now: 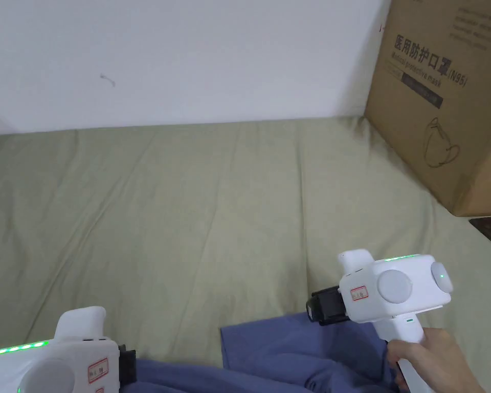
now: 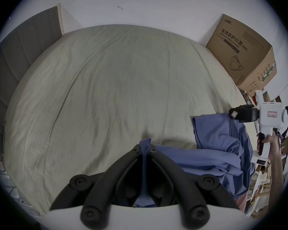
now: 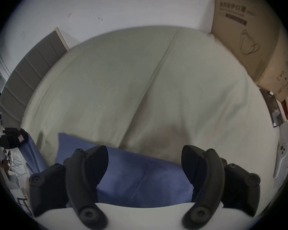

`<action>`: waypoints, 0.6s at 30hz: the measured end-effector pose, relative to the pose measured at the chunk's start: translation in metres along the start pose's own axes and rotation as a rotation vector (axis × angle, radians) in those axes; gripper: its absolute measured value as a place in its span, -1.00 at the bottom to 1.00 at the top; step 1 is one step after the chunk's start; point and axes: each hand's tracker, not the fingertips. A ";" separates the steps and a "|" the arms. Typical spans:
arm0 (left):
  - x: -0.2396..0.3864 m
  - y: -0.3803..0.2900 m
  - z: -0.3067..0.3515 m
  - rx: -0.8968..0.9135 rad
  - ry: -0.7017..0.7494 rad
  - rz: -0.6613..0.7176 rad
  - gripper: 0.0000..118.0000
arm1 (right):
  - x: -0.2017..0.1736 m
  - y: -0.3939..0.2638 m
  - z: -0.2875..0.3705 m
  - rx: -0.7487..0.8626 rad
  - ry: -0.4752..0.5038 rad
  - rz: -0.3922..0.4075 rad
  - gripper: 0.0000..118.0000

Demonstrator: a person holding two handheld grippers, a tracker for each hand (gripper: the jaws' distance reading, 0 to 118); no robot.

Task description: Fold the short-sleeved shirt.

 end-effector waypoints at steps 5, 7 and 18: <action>-0.002 -0.002 -0.001 -0.003 -0.005 0.015 -0.96 | -0.004 -0.015 -0.003 -0.020 -0.060 0.083 -0.48; -0.001 -0.002 -0.001 -0.003 -0.004 0.011 -0.96 | -0.001 -0.014 0.000 -0.017 -0.064 0.092 -0.60; -0.001 0.022 0.051 0.097 0.070 -0.011 -0.96 | 0.018 0.012 0.079 0.157 -0.096 0.014 -0.94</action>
